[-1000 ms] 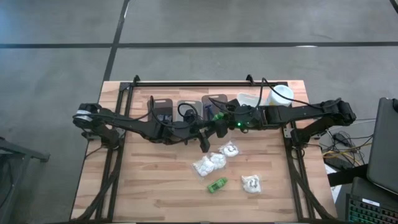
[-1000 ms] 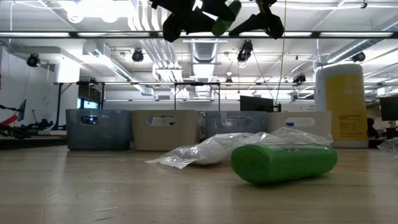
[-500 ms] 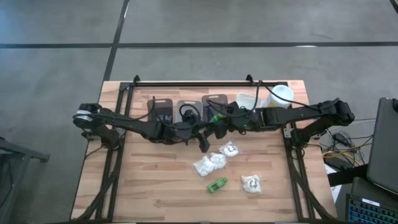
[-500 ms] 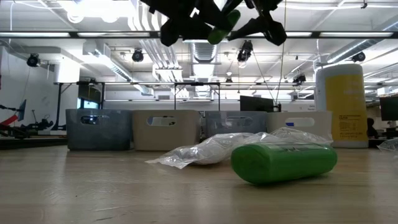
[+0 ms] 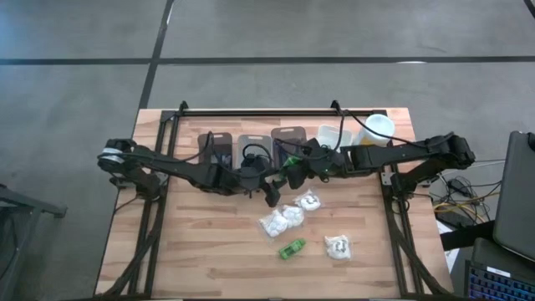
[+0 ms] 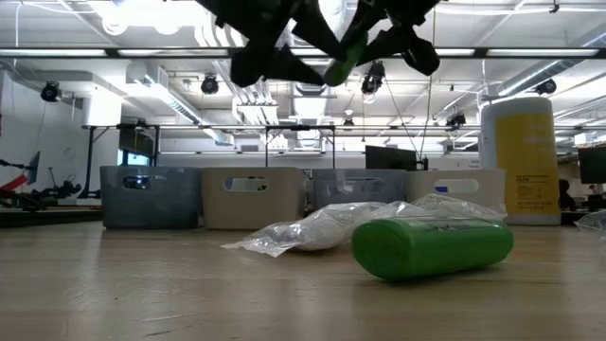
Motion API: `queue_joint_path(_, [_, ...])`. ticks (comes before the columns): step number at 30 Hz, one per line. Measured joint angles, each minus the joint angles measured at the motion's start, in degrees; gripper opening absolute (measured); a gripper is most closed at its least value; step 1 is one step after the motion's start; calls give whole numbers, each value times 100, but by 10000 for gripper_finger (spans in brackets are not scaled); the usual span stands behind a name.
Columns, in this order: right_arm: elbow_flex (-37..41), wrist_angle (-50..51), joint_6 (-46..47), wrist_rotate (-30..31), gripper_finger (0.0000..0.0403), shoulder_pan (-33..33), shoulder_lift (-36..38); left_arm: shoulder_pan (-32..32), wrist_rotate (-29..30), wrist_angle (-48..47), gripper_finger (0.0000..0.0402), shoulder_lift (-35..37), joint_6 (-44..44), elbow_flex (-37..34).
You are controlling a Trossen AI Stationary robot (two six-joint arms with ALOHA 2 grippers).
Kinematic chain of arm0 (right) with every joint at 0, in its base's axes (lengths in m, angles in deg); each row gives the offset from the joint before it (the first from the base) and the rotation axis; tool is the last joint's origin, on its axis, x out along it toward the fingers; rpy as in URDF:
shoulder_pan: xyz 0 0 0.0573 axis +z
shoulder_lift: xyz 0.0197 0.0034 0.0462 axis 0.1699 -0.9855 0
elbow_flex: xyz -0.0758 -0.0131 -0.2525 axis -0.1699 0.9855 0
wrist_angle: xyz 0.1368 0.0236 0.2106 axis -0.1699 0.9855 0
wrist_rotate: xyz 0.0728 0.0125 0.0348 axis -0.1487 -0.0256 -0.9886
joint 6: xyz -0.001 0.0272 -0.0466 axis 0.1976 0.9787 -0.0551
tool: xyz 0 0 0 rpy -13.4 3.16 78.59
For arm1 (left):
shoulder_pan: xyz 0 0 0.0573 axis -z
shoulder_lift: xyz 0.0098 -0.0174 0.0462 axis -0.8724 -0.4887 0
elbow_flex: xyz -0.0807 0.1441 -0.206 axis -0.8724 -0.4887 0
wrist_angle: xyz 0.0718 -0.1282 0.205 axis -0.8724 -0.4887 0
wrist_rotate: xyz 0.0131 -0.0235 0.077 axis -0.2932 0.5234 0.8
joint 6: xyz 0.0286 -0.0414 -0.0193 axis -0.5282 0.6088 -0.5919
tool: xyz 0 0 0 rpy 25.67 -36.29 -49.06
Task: Pick & Place Travel size toiletries
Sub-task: Put the green shampoo into the white bin
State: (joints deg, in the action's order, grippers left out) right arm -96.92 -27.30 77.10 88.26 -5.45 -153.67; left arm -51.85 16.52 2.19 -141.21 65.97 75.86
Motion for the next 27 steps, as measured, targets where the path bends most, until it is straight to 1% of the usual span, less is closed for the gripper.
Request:
queue_joint_path(4, [-1,526,-102,35,106,-18,128,9,-40,-694,273,5,469,2])
queue_joint_path(7, [-3,1334,-166,163,106,-107,301,6,-165,-1088,287,7,782,2])
queue_joint_path(10, [-3,2338,-185,130,106,-458,506,35,-468,-1282,289,7,935,2])
queue_joint_path(12, [29,2819,-327,31,106,-882,612,93,-626,-1290,288,7,949,2])
queue_joint_path(13, [67,2976,-446,-123,106,-1141,639,115,-655,-1291,287,7,980,2])
queue_joint_path(15, [210,3001,-756,-598,106,-1730,649,131,-709,-1322,287,7,1073,2])
queue_joint_path(17, [441,2762,-1102,-1162,106,-2278,584,124,-822,-1374,287,7,1222,2])
queue_joint_path(18, [562,2615,-1222,-1339,107,-2508,538,122,-883,-1430,286,7,1299,2])
queue_joint_path(20, [788,2482,-1364,-1491,109,-2873,455,122,-910,-1596,286,9,1434,2])
queue_joint_path(22, [970,2360,-1403,-1601,114,-3121,403,122,-905,-1777,287,8,1510,2])
queue_joint_path(24, [1111,2231,-1435,-1863,121,-3279,372,124,-902,-1949,287,9,1587,2])
queue_joint_path(27, [1298,1981,-1493,-2129,139,-3355,372,122,-902,-2178,287,7,1665,2])
